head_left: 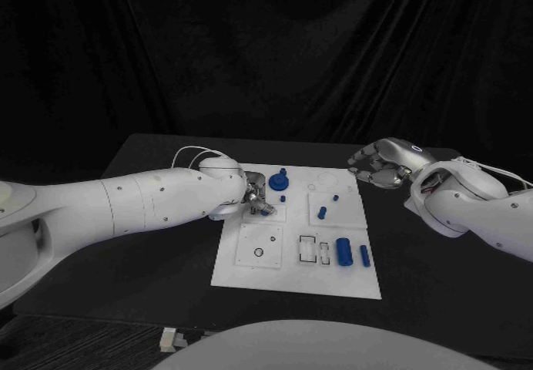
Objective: Assemble the parts on the task board
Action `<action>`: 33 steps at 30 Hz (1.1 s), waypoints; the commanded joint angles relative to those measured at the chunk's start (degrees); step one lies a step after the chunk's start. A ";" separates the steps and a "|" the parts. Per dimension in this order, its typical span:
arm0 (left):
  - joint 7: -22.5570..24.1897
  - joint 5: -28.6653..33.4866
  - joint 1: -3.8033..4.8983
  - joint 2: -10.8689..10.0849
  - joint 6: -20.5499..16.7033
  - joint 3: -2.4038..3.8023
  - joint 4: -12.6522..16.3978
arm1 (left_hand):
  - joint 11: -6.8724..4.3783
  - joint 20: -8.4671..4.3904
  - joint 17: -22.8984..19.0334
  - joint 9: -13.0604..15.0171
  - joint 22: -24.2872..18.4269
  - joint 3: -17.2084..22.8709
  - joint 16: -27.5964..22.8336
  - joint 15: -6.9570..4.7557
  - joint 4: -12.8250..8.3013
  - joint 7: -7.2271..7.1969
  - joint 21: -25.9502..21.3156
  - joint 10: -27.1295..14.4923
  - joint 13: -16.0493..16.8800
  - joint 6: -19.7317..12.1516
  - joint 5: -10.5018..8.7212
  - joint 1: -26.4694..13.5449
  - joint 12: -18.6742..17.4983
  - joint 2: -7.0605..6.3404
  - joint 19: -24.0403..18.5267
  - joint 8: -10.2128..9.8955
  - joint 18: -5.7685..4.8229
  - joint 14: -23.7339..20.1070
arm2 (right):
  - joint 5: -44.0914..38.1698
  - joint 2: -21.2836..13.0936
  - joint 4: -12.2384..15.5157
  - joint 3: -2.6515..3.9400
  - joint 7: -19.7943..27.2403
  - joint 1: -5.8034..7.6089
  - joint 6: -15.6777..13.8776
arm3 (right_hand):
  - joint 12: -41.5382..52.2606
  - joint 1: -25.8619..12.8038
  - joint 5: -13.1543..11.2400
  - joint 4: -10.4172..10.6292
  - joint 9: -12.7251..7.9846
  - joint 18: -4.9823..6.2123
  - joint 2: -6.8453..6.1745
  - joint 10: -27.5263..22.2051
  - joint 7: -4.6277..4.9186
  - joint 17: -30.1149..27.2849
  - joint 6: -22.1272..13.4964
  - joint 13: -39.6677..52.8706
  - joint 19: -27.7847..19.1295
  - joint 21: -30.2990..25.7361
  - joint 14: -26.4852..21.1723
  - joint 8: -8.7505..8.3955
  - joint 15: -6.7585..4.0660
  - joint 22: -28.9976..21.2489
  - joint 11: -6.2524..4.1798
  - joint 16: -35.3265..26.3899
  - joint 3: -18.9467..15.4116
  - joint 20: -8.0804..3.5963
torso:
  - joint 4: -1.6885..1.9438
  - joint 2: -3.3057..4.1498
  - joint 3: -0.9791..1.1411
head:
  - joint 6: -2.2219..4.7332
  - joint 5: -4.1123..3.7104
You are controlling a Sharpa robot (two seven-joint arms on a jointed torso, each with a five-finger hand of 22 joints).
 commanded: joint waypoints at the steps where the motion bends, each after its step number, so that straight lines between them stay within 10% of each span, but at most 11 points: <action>1: 0.25 0.09 -0.09 0.06 -0.24 0.02 0.12 | -0.45 -0.43 15.07 -0.18 12.30 0.93 0.15 -0.24 0.37 0.17 0.11 5.99 15.06 -0.36 -0.91 0.28 0.16 -0.01 0.24 -0.46 0.84 6.05 | -0.04 0.00 -0.05 0.04 -0.90 -0.15 0.26 | -0.37 0.61 0.37 -0.08 -0.08 0.98 0.02 4.29 0.13 -0.04 0.18 12.15 -0.25 -0.33 1.60 -0.24 0.39 7.49 0.29 -0.35 0.34 0.12 | 0.02 -0.02 -0.01 | 0.01 -0.02; 4: 0.27 0.09 -0.09 0.11 -0.43 0.02 0.04 | -0.32 -0.37 15.07 -0.23 12.30 1.80 0.15 -0.15 1.33 0.30 0.11 5.99 15.06 -0.08 -4.35 -0.82 0.16 0.11 0.24 -0.55 0.83 6.05 | -0.04 -0.01 -0.07 0.04 -0.91 -0.16 0.34 | -0.37 0.61 0.37 -0.08 -0.08 0.98 0.02 4.29 0.13 -0.04 0.18 12.15 -0.25 -0.33 1.60 -0.24 0.39 7.49 0.29 -0.35 0.34 0.12 | 0.02 0.00 -0.01 | 0.01 0.01; 14: 0.42 0.09 -0.09 0.57 -0.74 0.02 -0.62 | -0.19 -0.30 15.07 -0.63 12.26 3.38 0.15 -0.06 1.73 0.49 0.02 5.99 15.06 -0.36 -5.98 -0.93 0.16 0.89 0.18 -1.13 0.85 6.05 | 0.00 -0.02 -0.10 0.04 -0.91 -0.16 0.63 | -0.39 0.59 0.37 -0.10 -0.11 0.99 0.03 4.26 0.15 -0.12 0.19 12.10 -0.26 -0.44 1.59 -0.25 0.41 7.47 0.32 -0.40 0.41 0.13 | 0.00 0.01 -0.02 | 0.01 -0.08; 33: -0.10 0.09 -0.10 1.36 0.16 0.02 -1.90 | 0.42 0.22 15.07 -2.80 12.14 1.47 0.15 0.47 3.80 1.17 -0.37 5.99 15.06 0.47 -18.87 -5.80 0.16 0.14 -0.04 -2.85 0.94 6.05 | 0.83 0.03 -0.14 0.04 -1.13 -0.20 1.40 | -0.41 0.57 0.37 -0.10 -0.13 1.00 0.03 4.24 0.17 -0.11 0.20 12.06 -0.27 -0.48 1.59 -0.25 0.42 7.46 0.33 -0.40 0.46 0.14 | 0.00 0.02 -0.01 | 0.01 -0.04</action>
